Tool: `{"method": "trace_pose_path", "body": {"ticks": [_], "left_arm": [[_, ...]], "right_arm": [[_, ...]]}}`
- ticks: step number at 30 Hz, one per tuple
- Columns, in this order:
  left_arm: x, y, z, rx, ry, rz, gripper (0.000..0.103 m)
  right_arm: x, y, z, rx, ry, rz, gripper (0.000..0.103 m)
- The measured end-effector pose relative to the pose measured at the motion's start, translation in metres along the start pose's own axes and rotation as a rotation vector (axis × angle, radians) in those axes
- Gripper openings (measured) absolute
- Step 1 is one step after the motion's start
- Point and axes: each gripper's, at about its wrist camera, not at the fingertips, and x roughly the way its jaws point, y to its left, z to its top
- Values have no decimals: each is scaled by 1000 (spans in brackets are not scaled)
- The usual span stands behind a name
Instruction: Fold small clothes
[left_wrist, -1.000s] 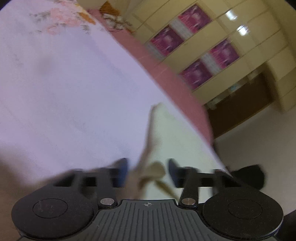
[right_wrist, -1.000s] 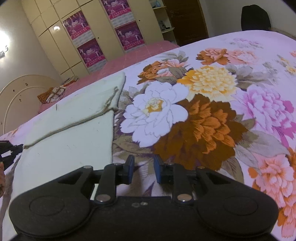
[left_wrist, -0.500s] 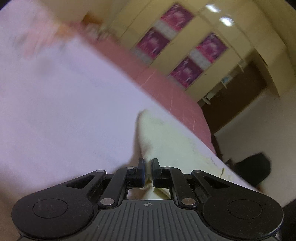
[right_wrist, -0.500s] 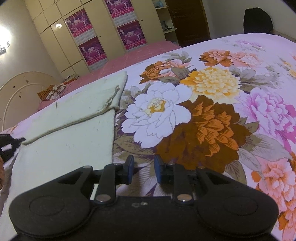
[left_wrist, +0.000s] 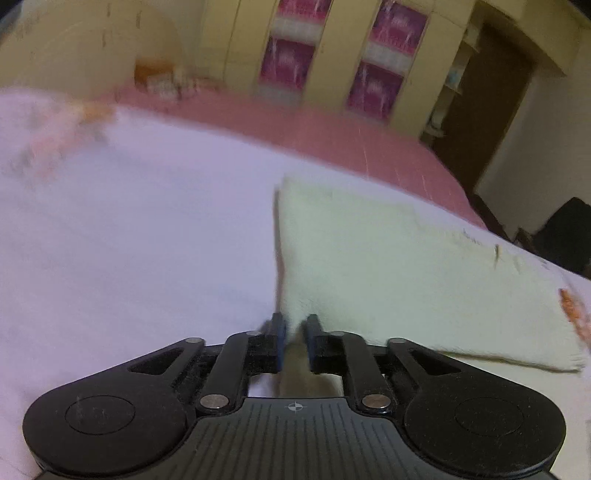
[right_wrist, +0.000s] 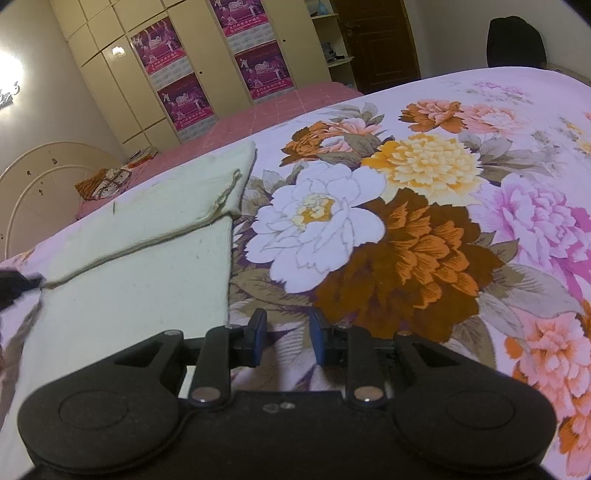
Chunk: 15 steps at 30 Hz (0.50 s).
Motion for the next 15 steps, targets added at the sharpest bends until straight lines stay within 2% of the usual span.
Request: {"method": "trace_pose_path", "body": {"ticks": [1, 3, 6, 7, 10, 11, 15], "left_arm": [[-4, 2, 2, -19, 0, -7, 14], [-21, 11, -1, -87, -49, -33, 14], [-43, 20, -16, -90, -42, -52, 14], [-51, 23, -24, -88, -33, -66, 19], [-86, 40, -60, -92, -13, -95, 76], [-99, 43, -73, -91, -16, -100, 77], [-139, 62, -120, -103, 56, -144, 76]], "right_arm": [[0, 2, 1, -1, 3, 3, 28], [-3, 7, 3, -10, 8, 13, 28], [-12, 9, 5, -20, -5, 19, 29], [-15, 8, 4, -13, -6, 17, 29], [-27, 4, 0, 16, -6, 17, 29], [-34, 2, -4, 24, -2, 17, 29], [-59, -2, -22, 35, 22, 16, 30]]}}
